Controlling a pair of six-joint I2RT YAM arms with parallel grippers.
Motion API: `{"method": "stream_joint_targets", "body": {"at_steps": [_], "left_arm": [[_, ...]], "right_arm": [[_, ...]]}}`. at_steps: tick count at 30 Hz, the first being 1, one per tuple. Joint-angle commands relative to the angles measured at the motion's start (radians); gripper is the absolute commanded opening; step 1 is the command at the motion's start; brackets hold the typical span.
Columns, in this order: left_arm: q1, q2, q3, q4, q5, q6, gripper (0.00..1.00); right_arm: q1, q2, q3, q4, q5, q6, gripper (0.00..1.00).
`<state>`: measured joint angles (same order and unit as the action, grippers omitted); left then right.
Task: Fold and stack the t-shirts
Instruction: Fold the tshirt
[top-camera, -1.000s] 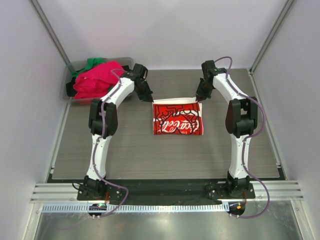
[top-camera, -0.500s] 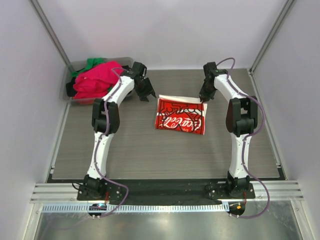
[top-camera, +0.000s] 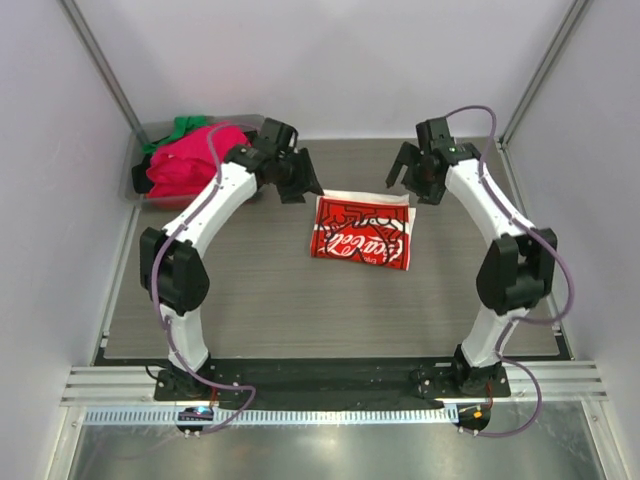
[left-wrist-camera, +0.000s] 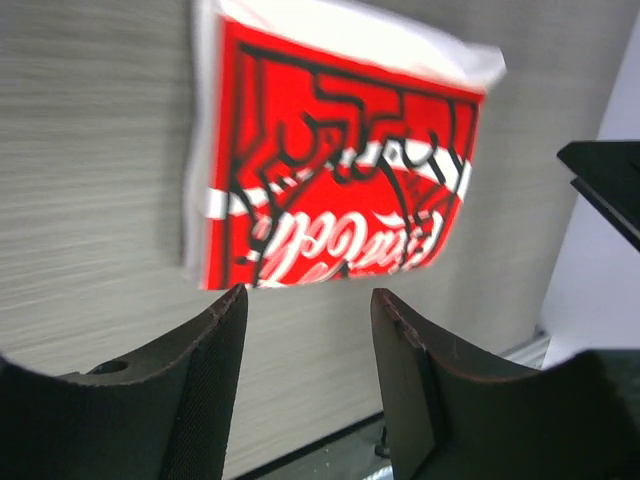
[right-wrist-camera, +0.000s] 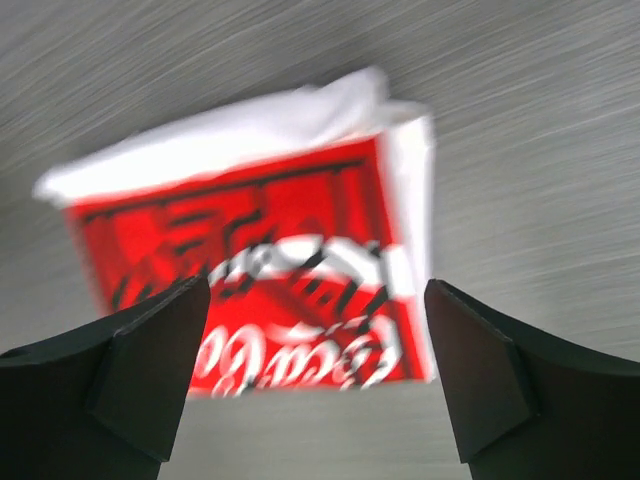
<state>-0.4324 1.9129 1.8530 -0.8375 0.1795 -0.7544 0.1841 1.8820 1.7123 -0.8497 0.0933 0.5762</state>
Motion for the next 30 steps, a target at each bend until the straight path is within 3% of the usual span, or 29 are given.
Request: {"method": "stream_joint_targets", "body": {"at_steps": [1,3,6,16,21,30], "left_arm": [[-0.071,0.034,-0.086,0.096,0.078,-0.025,0.53],[-0.086,0.06,-0.129,0.147,0.145,-0.054,0.51],[-0.104,0.106,-0.178,0.261,0.196,-0.106,0.5],[-0.088,0.235,-0.3,0.31,0.127,-0.037,0.43],[-0.075,0.204,-0.386,0.273,-0.006,0.038,0.42],[-0.043,0.04,-0.218,-0.05,-0.359,0.22,0.49]], "right_arm": [[0.084,-0.156,-0.138,0.11,-0.197,0.054,0.92],[0.109,-0.204,-0.302,0.246,-0.368,0.117,0.82],[0.109,-0.218,-0.485,0.362,-0.443,0.149,0.68],[-0.076,-0.172,-0.831,0.462,-0.437,0.045,0.58],[-0.095,-0.218,-0.865,0.4,-0.368,0.017,0.58],[-0.094,-0.3,-0.792,0.279,-0.291,-0.002,0.61]]}}
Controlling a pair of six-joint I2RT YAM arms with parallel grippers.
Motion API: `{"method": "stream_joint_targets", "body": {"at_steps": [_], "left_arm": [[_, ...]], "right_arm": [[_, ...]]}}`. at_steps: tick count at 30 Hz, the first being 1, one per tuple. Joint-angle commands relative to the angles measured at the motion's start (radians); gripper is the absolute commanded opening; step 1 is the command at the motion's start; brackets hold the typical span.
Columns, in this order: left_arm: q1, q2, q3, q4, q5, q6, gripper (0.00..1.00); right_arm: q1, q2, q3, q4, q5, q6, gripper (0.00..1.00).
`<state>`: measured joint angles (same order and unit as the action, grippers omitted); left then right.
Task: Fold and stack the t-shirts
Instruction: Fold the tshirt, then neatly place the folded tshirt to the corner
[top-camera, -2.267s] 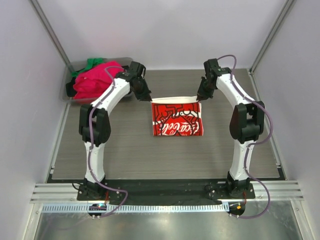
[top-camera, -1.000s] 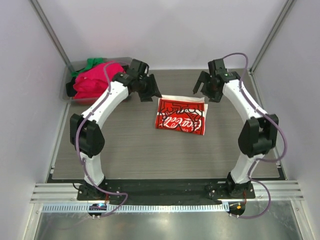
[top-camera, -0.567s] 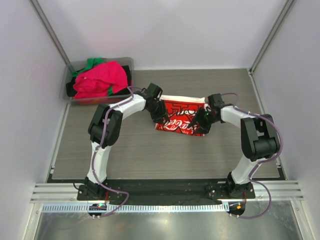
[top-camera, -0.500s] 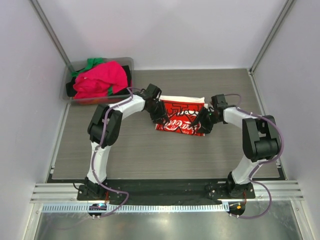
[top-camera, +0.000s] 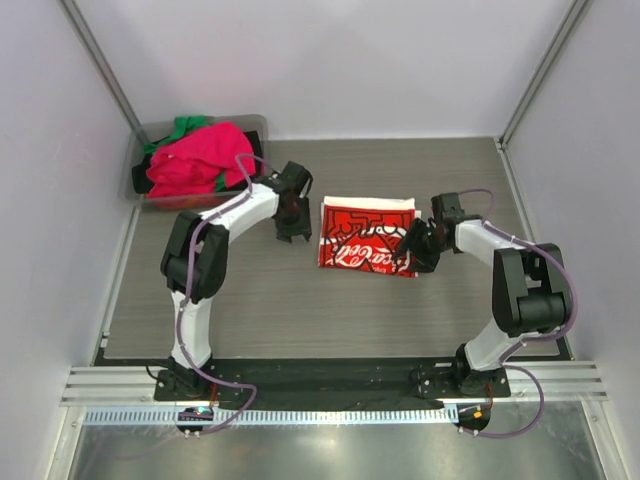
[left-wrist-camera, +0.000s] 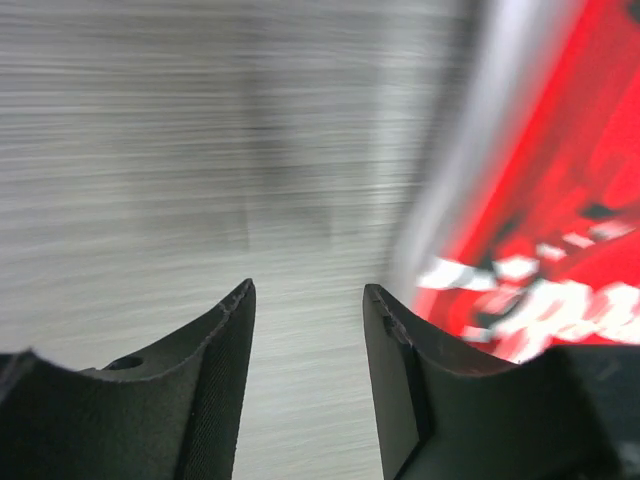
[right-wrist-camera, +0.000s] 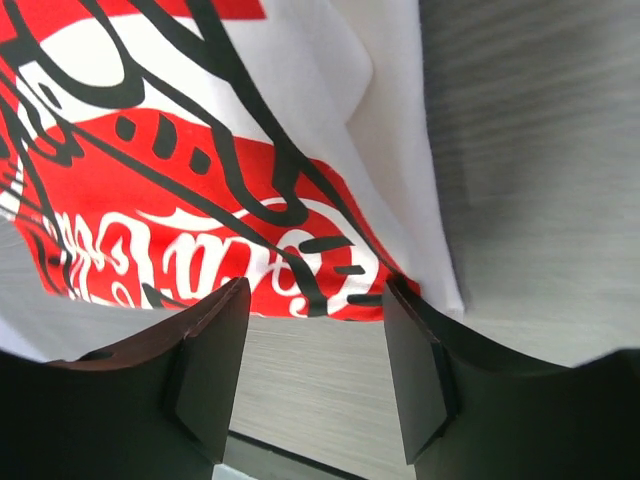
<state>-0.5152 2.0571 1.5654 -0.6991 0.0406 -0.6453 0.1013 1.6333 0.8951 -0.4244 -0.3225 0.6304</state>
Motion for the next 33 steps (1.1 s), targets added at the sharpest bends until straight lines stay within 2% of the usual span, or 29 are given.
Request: {"method": "stream_joint_targets", "body": {"at_steps": [1,2,7,10,15,20,25,33], "left_arm": [[0.049,-0.124,0.082,-0.212,-0.225,0.118,0.49],[0.056,-0.162,0.094,-0.229,-0.226,0.122,0.5],[0.064,-0.33,0.044,-0.292,-0.199,0.115,0.52],[0.066,-0.458,-0.052,-0.304,-0.174,0.102,0.52],[0.064,-0.642,-0.209,-0.336,-0.197,0.093,0.53],[0.064,-0.832,-0.329,-0.381,-0.237,0.095,0.54],[0.067,-0.945,-0.412,-0.407,-0.314,0.099,0.55],[0.067,-1.06,-0.488,-0.384,-0.412,0.076,0.58]], "right_arm": [[-0.011,-0.062,0.05,-0.155,0.117,-0.058,0.62],[-0.011,-0.075,0.062,-0.178,0.111,-0.061,0.64],[-0.009,-0.135,0.177,-0.246,0.086,-0.093,0.86],[-0.011,-0.141,0.253,-0.287,0.121,-0.115,0.89],[-0.012,-0.06,0.366,-0.332,0.213,-0.147,0.89],[-0.017,0.062,0.485,-0.333,0.278,-0.181,0.83],[-0.029,0.238,0.603,-0.335,0.266,-0.221,0.81],[-0.045,0.399,0.689,-0.303,0.29,-0.242,0.75]]}}
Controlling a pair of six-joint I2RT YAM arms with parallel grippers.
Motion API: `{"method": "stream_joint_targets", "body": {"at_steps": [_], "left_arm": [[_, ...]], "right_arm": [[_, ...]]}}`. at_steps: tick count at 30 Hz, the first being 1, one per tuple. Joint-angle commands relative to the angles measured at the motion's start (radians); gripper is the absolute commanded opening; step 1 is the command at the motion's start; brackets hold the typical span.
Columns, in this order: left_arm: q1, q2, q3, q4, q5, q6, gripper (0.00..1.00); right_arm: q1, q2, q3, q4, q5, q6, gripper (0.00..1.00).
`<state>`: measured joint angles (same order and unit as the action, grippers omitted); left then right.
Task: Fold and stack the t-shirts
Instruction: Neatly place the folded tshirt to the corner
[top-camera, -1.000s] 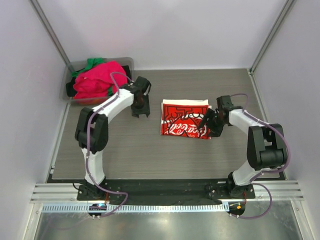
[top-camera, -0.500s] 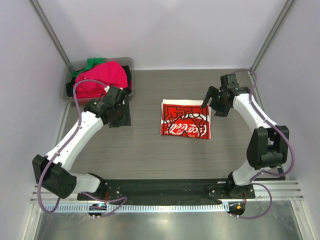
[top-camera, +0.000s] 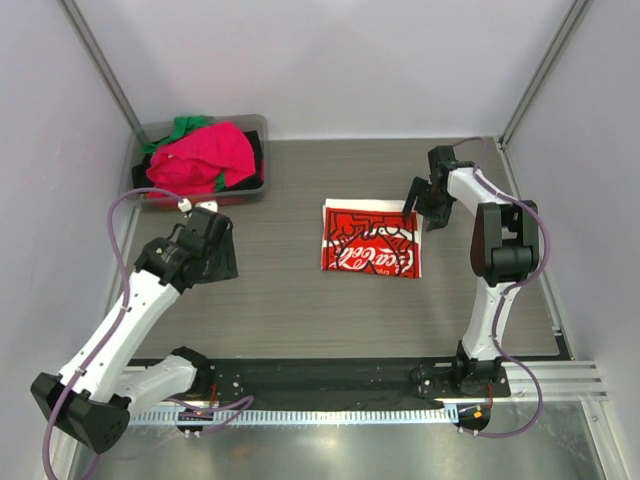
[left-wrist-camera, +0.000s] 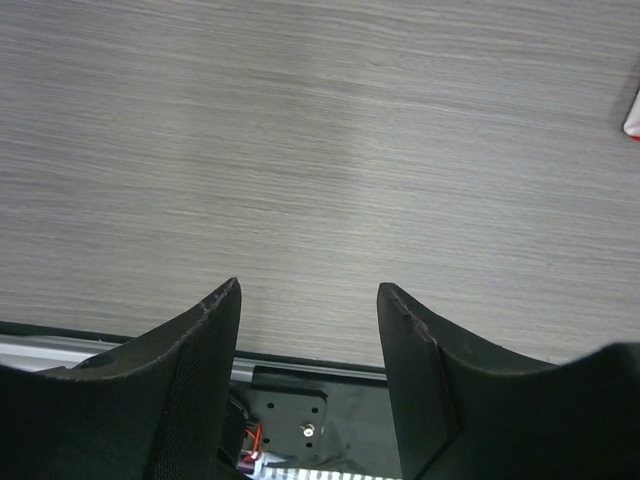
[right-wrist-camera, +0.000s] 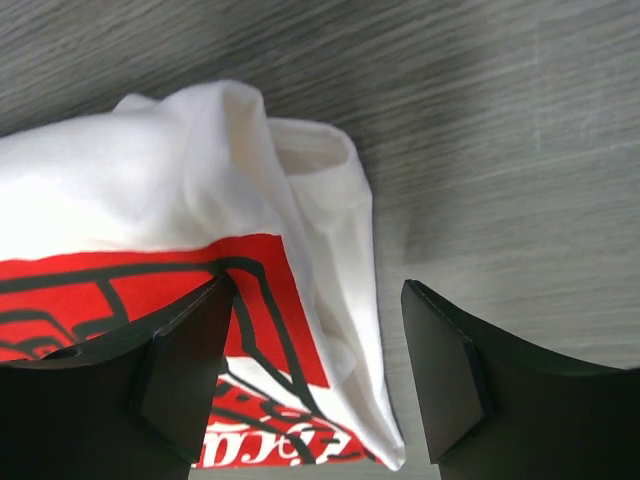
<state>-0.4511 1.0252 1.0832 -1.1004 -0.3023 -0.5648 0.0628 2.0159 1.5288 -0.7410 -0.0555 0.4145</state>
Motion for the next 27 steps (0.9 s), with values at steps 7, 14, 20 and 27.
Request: {"method": "stream_joint_targets", "body": {"at_steps": [7,14,20,27], "left_arm": [[0.003,-0.071,-0.009,0.028,-0.109,0.002,0.6],[0.002,-0.091,-0.026,0.054,-0.112,-0.006,0.61],[0.0,-0.108,-0.055,0.071,-0.129,-0.041,0.61],[0.002,-0.145,-0.065,0.057,-0.213,-0.079,0.6]], "right_arm": [[-0.008,0.095,0.045,0.072,-0.013,-0.032,0.58],[-0.029,0.127,0.024,0.124,-0.044,-0.054,0.13],[-0.11,0.164,0.145,0.115,0.008,-0.095,0.01],[-0.188,0.325,0.512,0.058,0.305,-0.216,0.01]]}}
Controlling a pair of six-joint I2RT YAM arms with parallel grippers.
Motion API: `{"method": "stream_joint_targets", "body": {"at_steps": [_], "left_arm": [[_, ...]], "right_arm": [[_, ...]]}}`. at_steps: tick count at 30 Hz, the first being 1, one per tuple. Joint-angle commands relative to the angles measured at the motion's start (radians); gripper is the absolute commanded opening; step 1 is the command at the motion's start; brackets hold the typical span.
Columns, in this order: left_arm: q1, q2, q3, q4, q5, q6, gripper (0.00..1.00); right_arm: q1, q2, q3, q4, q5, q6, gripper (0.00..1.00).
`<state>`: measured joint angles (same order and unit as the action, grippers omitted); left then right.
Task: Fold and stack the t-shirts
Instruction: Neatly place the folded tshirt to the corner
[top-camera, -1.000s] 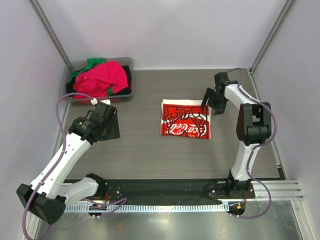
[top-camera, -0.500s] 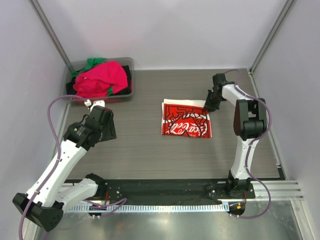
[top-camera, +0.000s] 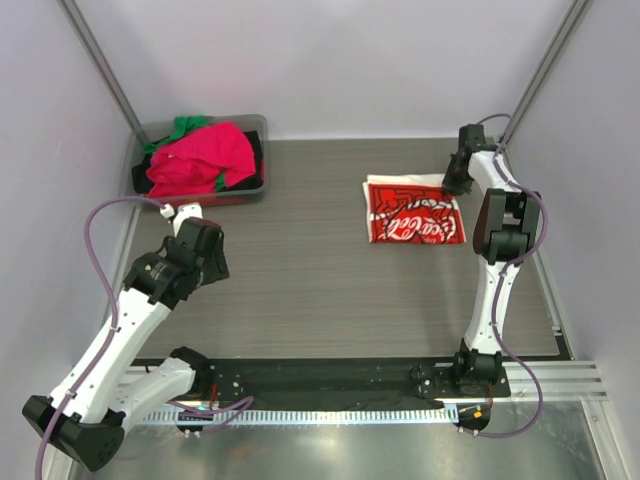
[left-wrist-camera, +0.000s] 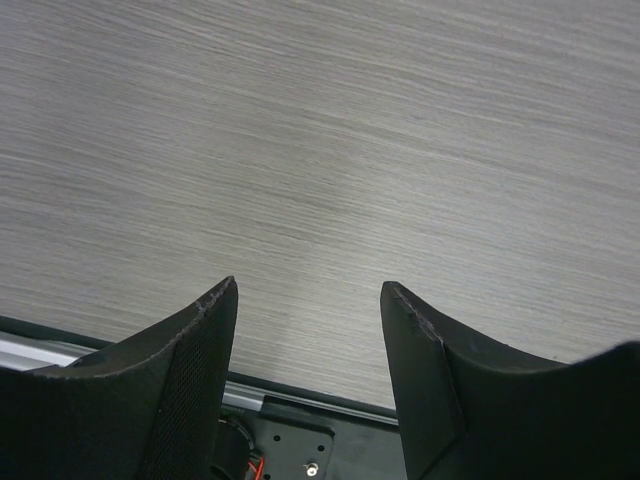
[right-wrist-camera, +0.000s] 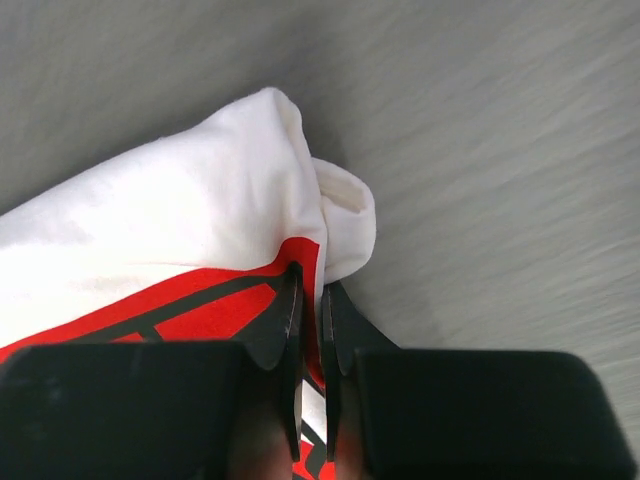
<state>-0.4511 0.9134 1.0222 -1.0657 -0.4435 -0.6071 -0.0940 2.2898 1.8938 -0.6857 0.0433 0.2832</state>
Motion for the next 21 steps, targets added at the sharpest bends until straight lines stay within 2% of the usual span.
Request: {"method": "stream_joint_targets", "body": {"at_steps": [1,6,8,10,14,21], "left_arm": [[0.002,-0.037,-0.004,0.021,-0.08,-0.042,0.6],[0.003,-0.053,-0.011,0.018,-0.109,-0.063,0.59],[0.003,-0.048,-0.014,0.019,-0.11,-0.065,0.59],[0.003,-0.032,-0.014,0.018,-0.11,-0.063,0.58],[0.022,-0.005,-0.008,0.012,-0.109,-0.065,0.57],[0.046,0.012,-0.013,0.018,-0.1,-0.062,0.56]], "right_arm": [[-0.038,0.074,0.187,0.0,0.248,-0.091,0.01],[-0.067,0.252,0.5,0.026,0.294,-0.148,0.01],[-0.076,0.298,0.566,0.078,0.334,-0.17,0.01],[-0.084,0.312,0.581,0.197,0.404,-0.191,0.01],[-0.101,0.332,0.571,0.38,0.44,-0.187,0.01],[-0.139,0.388,0.651,0.59,0.382,-0.111,0.02]]}}
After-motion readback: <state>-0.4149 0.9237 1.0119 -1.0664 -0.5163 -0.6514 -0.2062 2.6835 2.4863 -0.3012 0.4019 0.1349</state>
